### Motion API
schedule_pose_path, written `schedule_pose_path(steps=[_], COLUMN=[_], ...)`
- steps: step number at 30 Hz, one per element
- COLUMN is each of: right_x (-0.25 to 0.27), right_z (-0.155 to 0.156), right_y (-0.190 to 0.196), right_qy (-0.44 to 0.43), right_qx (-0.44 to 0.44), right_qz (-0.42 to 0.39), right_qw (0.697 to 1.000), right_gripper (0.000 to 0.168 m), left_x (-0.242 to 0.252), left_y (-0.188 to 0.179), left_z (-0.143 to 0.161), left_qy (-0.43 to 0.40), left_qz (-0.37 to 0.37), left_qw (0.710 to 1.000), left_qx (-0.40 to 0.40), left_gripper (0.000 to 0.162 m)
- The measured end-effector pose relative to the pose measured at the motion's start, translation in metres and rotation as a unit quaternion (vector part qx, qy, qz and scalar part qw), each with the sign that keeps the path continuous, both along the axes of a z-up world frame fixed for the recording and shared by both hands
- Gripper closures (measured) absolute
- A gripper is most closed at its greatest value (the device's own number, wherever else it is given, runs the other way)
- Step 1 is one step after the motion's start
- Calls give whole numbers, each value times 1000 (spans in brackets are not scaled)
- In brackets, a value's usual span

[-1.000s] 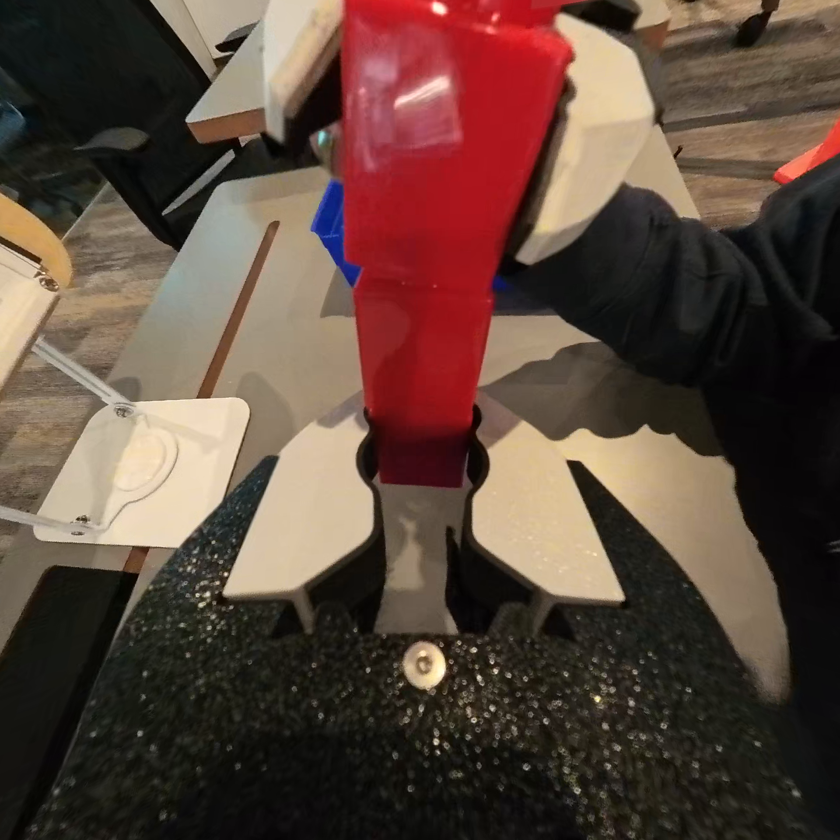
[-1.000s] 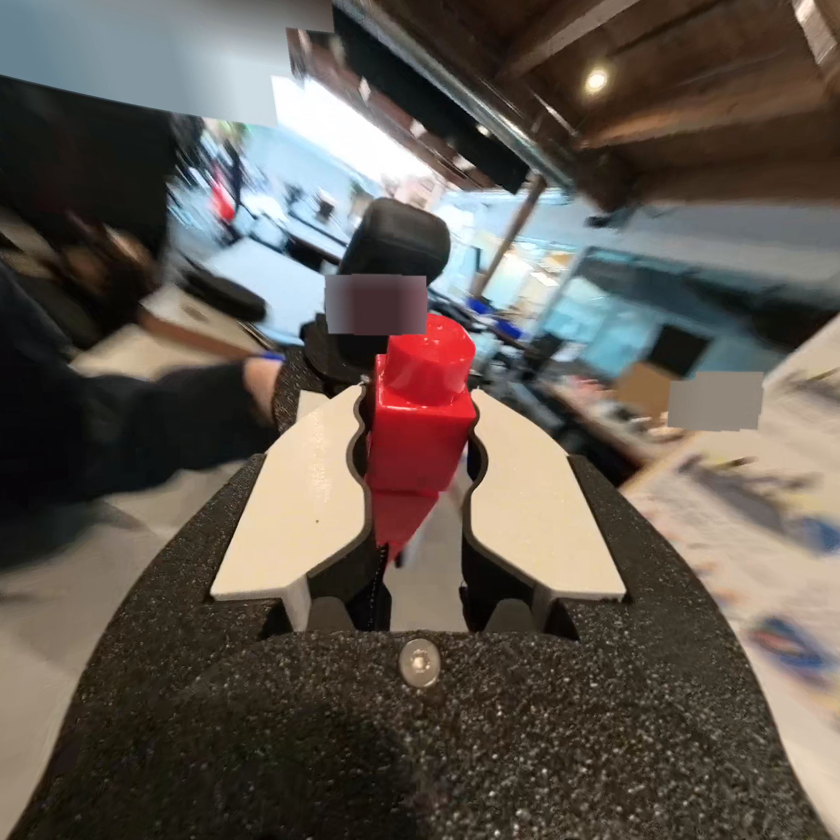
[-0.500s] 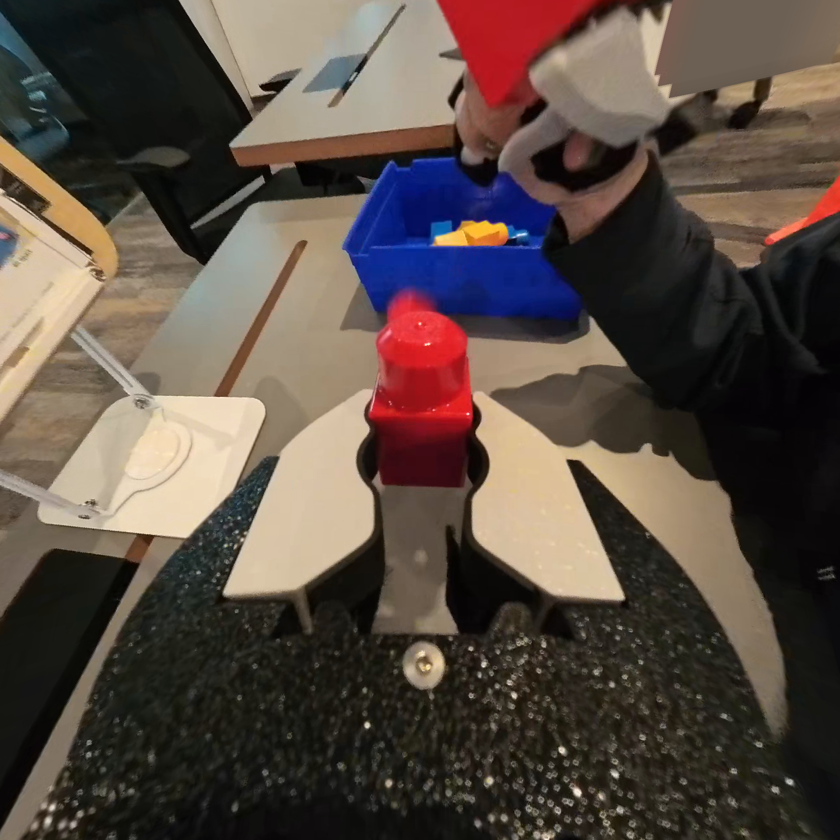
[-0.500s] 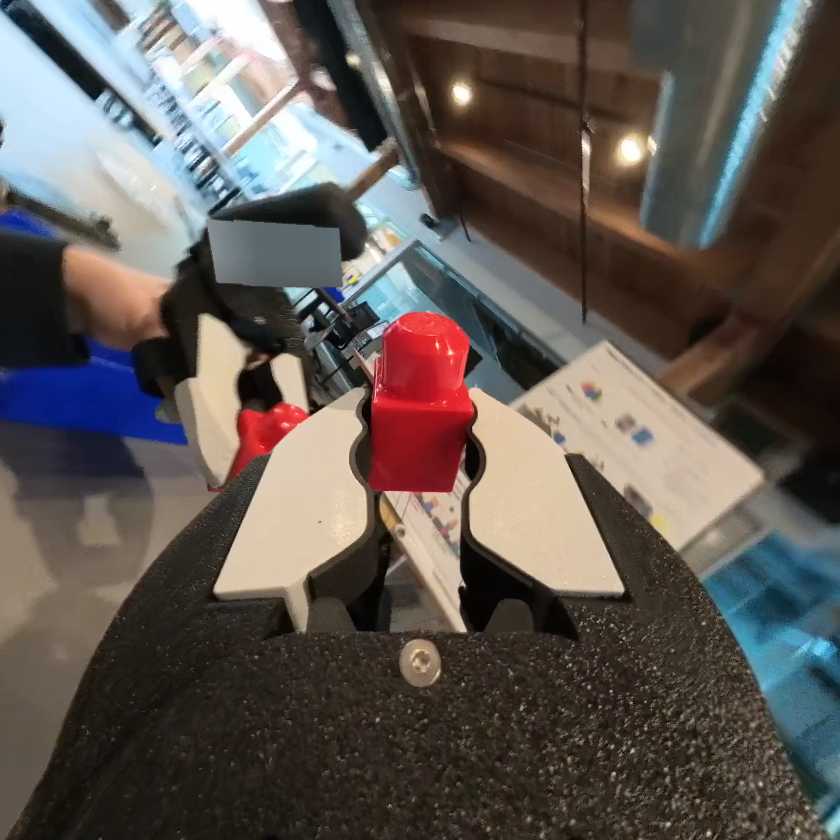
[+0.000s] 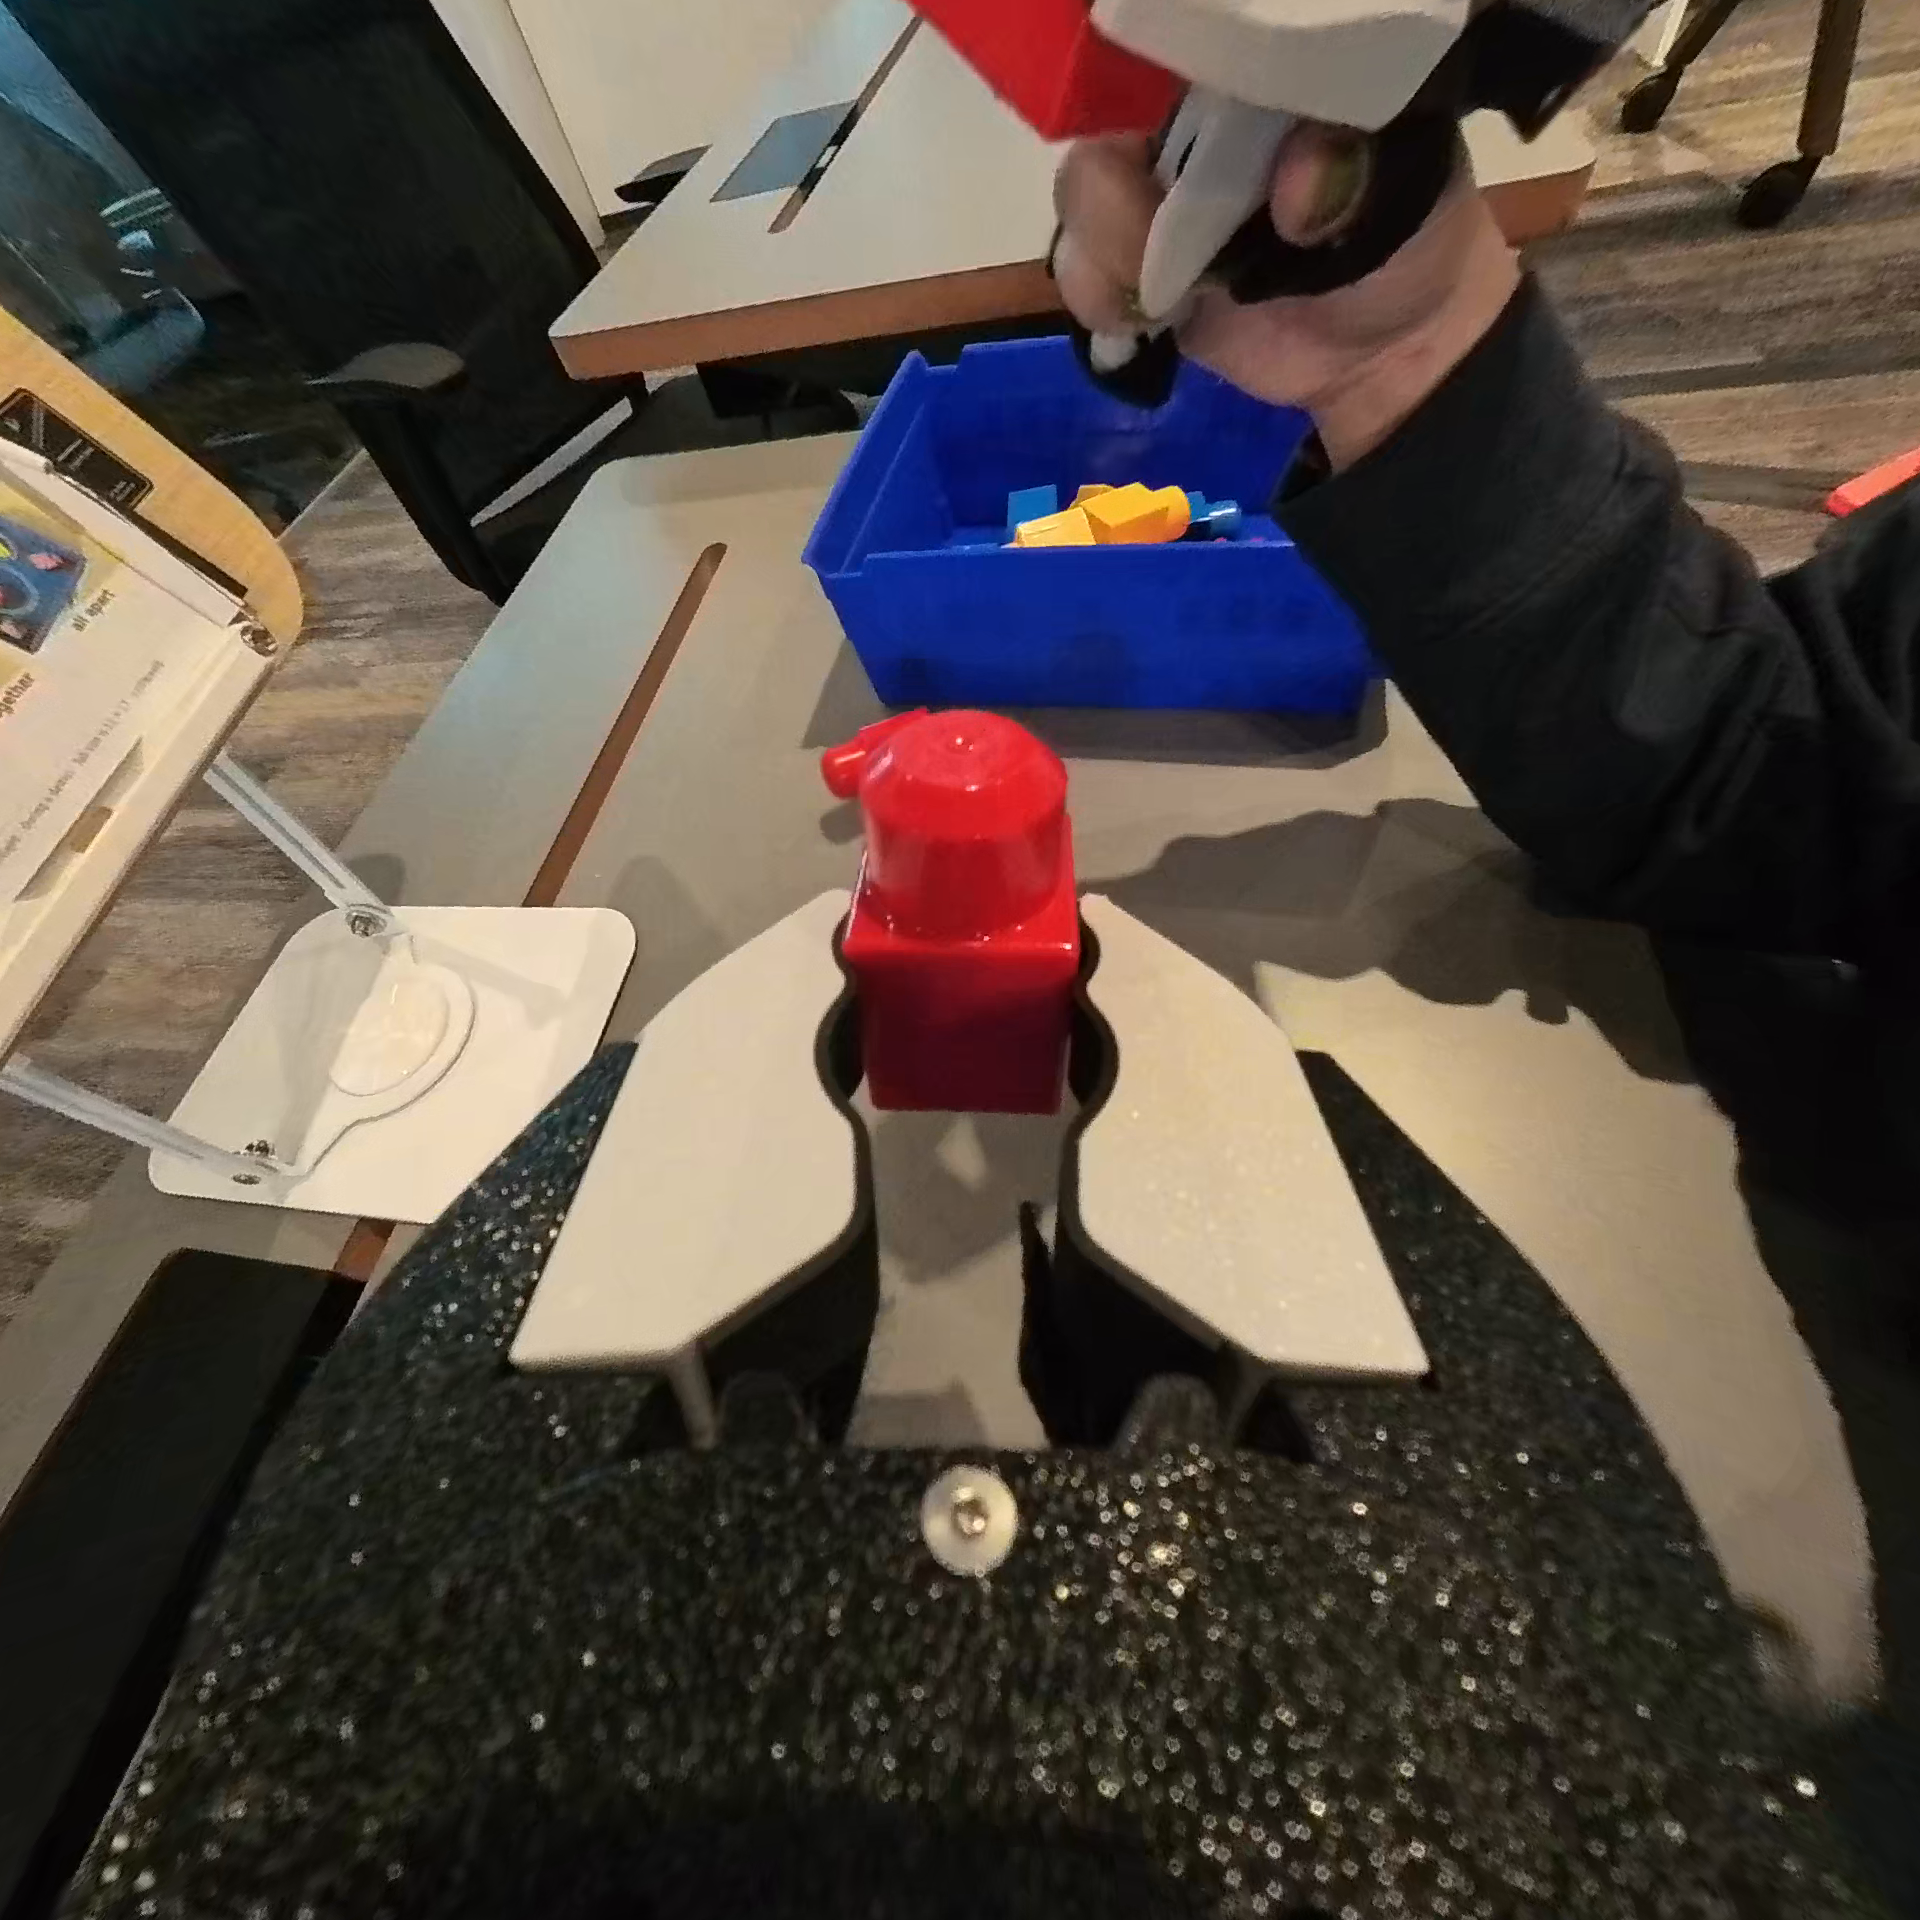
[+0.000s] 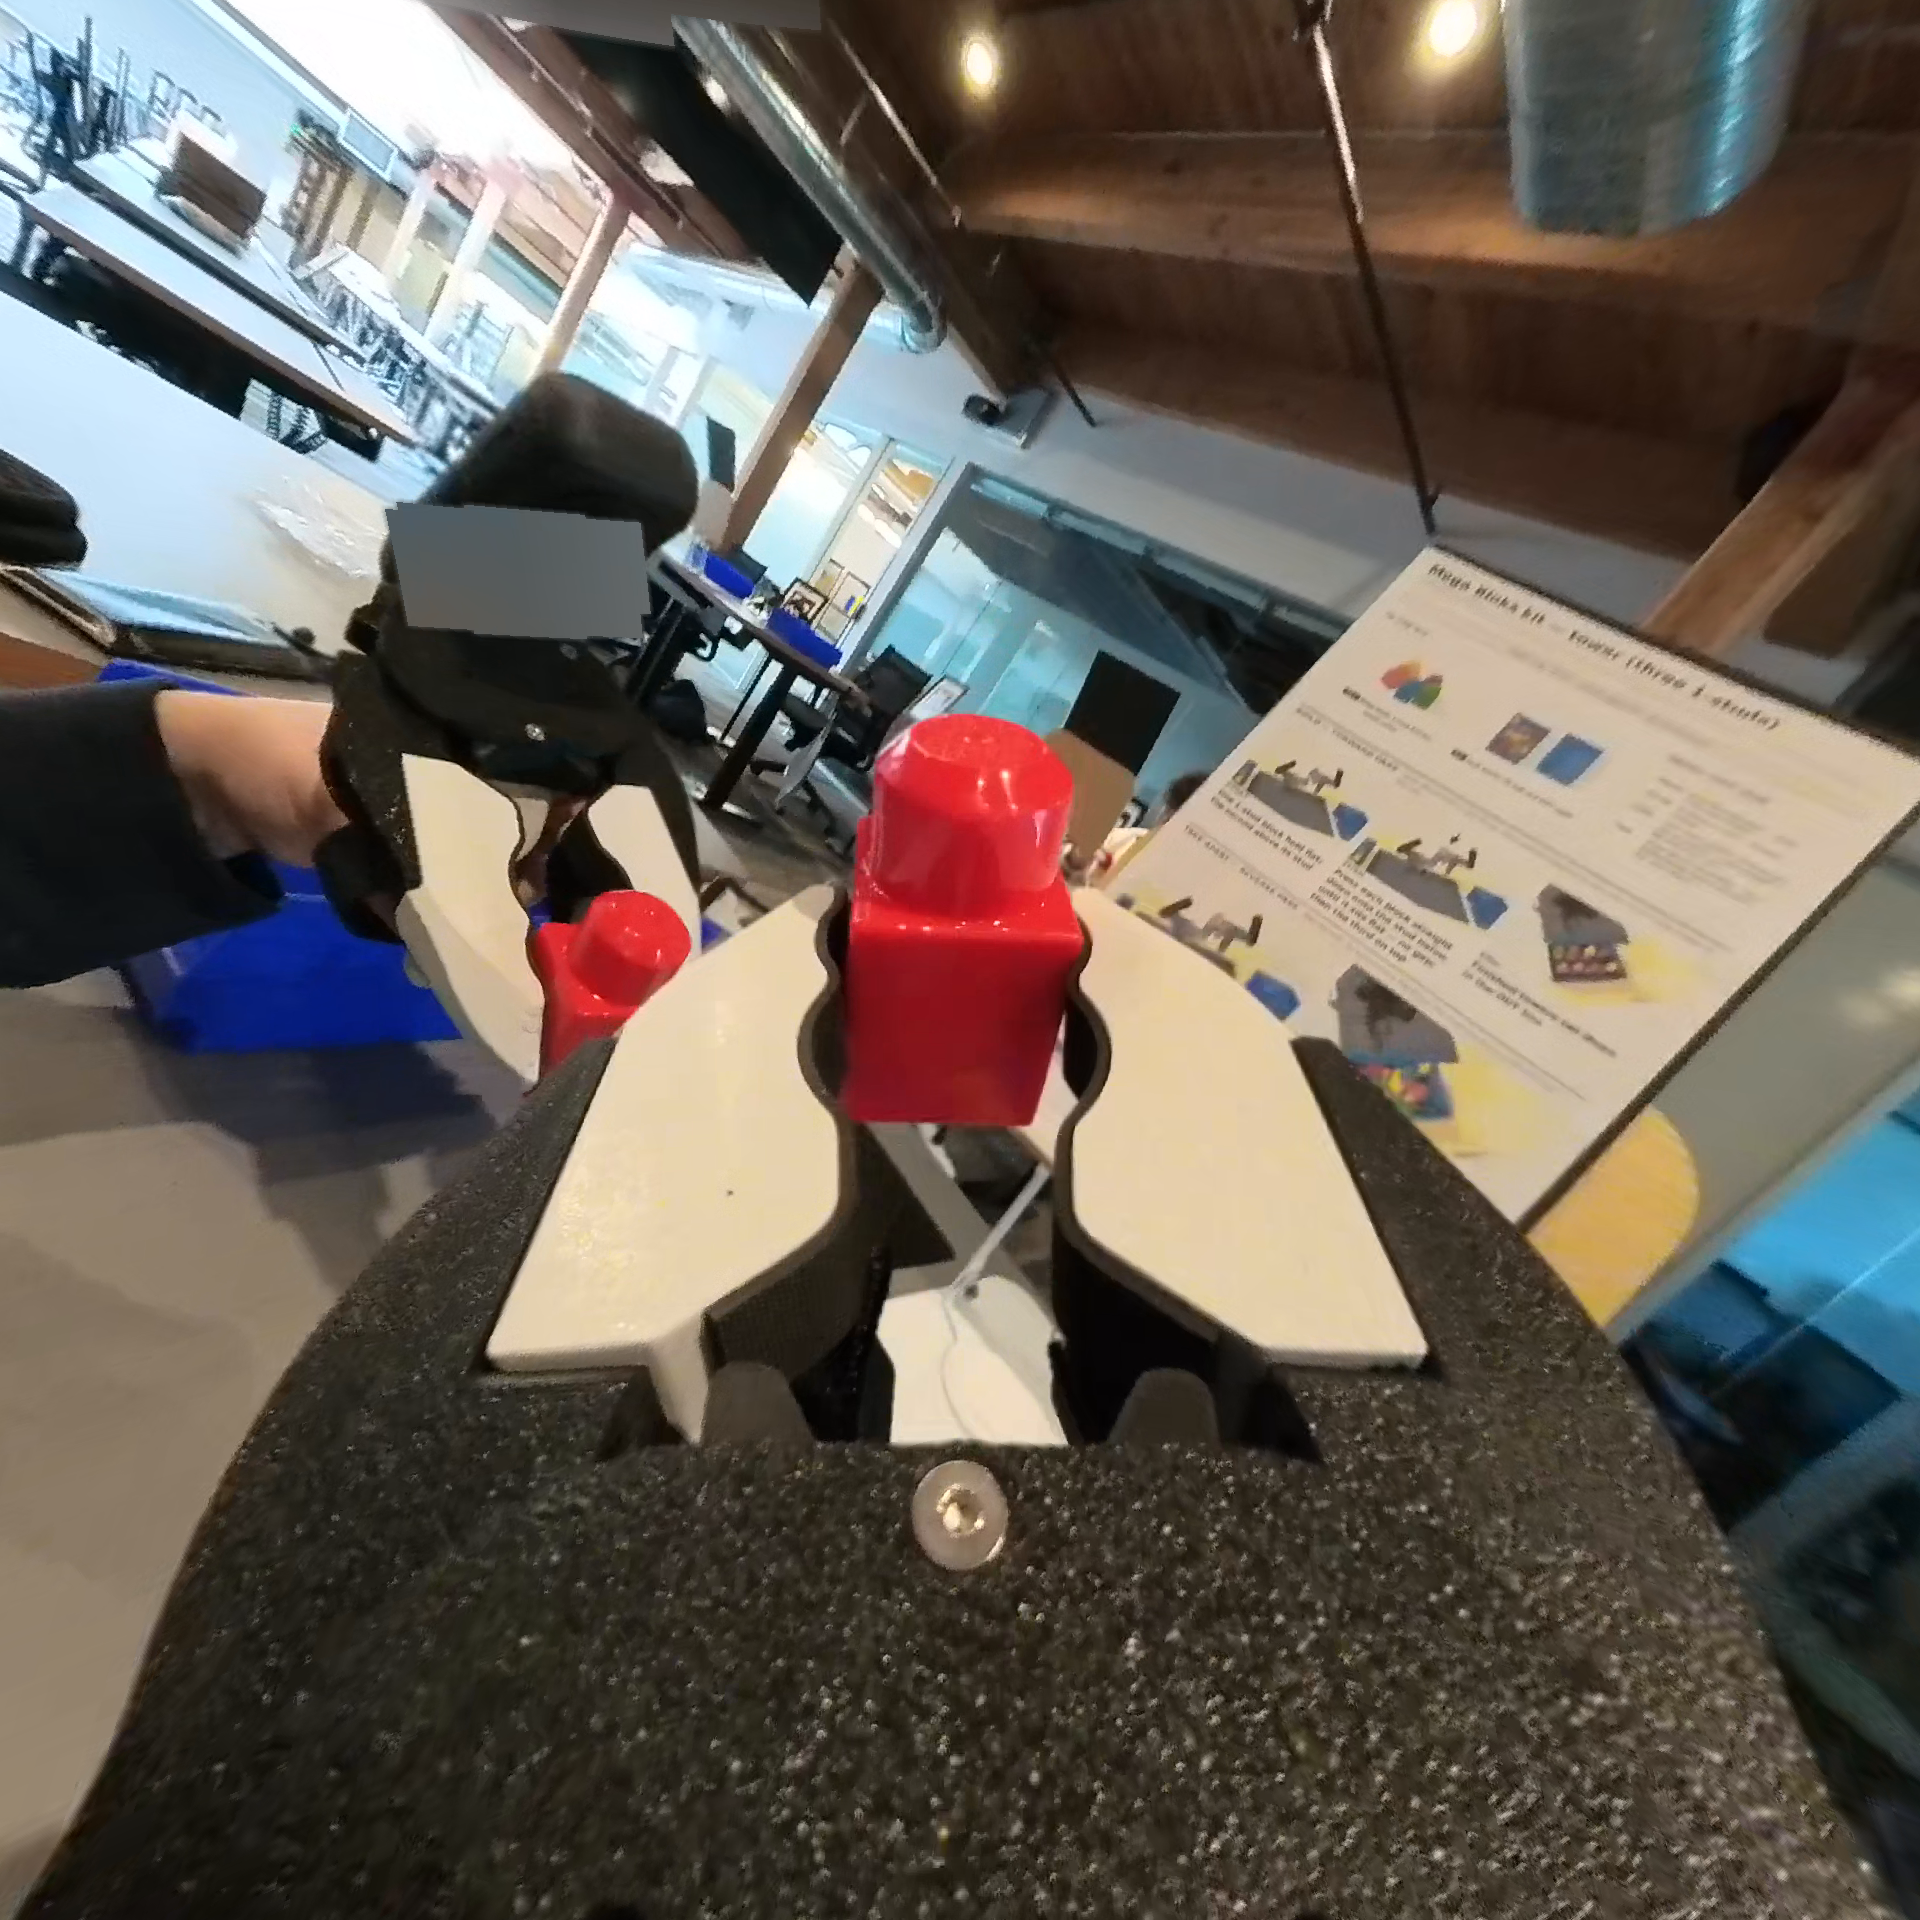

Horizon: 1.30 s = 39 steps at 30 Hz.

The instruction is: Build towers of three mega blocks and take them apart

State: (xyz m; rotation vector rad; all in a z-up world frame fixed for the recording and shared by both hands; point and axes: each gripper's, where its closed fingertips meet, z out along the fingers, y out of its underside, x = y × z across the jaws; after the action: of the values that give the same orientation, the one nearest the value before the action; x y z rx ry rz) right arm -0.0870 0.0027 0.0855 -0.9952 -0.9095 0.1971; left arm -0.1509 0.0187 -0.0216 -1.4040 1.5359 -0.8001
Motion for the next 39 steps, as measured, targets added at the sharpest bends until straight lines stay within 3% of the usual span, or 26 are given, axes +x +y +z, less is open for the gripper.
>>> schedule_pose_path(steps=[9,13,15,18,19,21,25,27,31,33,34,37,39], right_x=[17,57,112,197,214,228,251,240,158,121,114,129,135], right_z=[-27,-49,-74,-122,-139,-169,-194,-178,-115,-111,-124,-195,-235], right_y=[20,31,37,19,12,4,1,15,63,85,96,112,116], right_qy=[-19,-36,-58,-81,-76,-58,-31,-7,72,96,83,-13,-37], right_qx=[-113,-195,-262,-376,-414,-483,-538,-512,-421,-419,-436,-514,-561], right_qz=[-32,-129,-275,-453,-471,-456,-479,-465,-342,-299,-314,-430,-453], right_qw=[993,972,923,805,775,745,693,722,837,852,839,743,692], right_gripper=[130,130,130,130,130,129,84,80,112,118,119,109,99], left_x=[6,7,7,6,6,6,7,6,6,6,6,3,1], left_y=[3,4,5,6,6,6,6,7,8,8,8,8,8], left_z=[0,0,-1,0,0,0,-3,-4,-3,-3,-2,-2,0], left_qy=[-8,-10,-8,-10,-12,-13,-7,-3,-3,-3,-3,1,-1], left_qz=[2,3,5,6,5,3,2,5,8,8,9,13,14], left_qw=[1000,1000,1000,1000,1000,1000,1000,1000,1000,1000,1000,999,999], left_qx=[11,17,18,19,18,17,16,18,24,26,27,33,37], left_gripper=[126,126,126,126,126,126,126,126,126,126,126,126,126])
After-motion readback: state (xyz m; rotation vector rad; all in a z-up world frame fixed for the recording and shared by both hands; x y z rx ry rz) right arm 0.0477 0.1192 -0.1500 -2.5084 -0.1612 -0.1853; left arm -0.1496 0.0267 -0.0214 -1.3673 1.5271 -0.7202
